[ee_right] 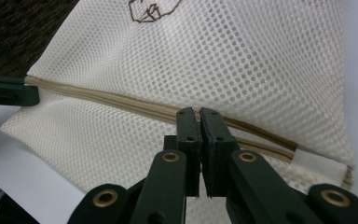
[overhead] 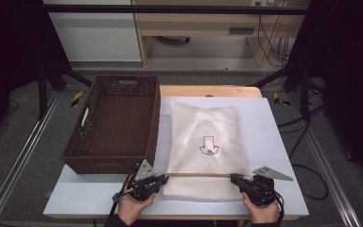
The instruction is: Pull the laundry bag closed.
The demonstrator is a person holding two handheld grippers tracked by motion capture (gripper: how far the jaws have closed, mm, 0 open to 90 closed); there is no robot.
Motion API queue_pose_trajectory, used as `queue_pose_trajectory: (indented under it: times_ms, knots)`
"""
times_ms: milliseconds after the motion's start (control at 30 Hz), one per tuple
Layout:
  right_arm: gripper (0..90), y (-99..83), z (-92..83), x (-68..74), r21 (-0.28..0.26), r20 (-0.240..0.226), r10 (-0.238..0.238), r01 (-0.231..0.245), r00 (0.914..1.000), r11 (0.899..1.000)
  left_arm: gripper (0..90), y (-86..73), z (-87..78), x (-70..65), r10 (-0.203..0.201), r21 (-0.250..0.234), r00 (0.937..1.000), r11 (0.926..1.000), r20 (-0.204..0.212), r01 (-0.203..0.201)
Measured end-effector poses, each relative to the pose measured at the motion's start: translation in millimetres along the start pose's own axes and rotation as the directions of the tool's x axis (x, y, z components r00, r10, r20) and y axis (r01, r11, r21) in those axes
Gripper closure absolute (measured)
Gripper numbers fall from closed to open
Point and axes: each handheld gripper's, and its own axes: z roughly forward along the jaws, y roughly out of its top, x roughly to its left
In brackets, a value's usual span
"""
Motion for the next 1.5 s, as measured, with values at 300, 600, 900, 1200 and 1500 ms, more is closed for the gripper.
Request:
queue_pose_trajectory:
  times_ms: [300, 600, 900, 1200, 1500]
  knots:
    - [87.5, -2.1, -2.3, -10.4, 0.009, 0.012, 0.024, -0.024, 0.9997, 1.0, 84.4, -0.9, 1.4, -0.4, 0.002, 0.005, 1.0, 1.0, -0.001, -0.002]
    - [87.5, -3.7, -3.7, -19.4, 0.022, 0.066, 0.026, -0.028, 0.9975, 0.999, 84.4, -1.2, 1.6, 0.2, 0.003, 0.009, 1.0, 1.0, -0.009, -0.003]
    - [87.5, -5.4, -6.8, -29.0, 0.023, 0.075, 0.06, -0.062, 0.9954, 0.998, 84.4, -1.5, 2.1, 0.0, 0.003, 0.011, 1.0, 0.9999, -0.009, -0.003]
    - [87.5, -7.4, -8.6, -39.3, 0.027, 0.123, 0.069, -0.073, 0.99, 0.997, 84.4, -2.0, 2.5, 0.5, 0.003, 0.014, 0.9999, 0.9999, -0.012, -0.002]
    - [85.4, -8.4, -2.9, -40.3, 0.048, 0.138, 0.046, -0.053, 0.9894, 0.997, 82.9, -3.3, 2.2, 1.4, 0.01, 0.0, 0.9998, 1.0, -0.015, -0.01]
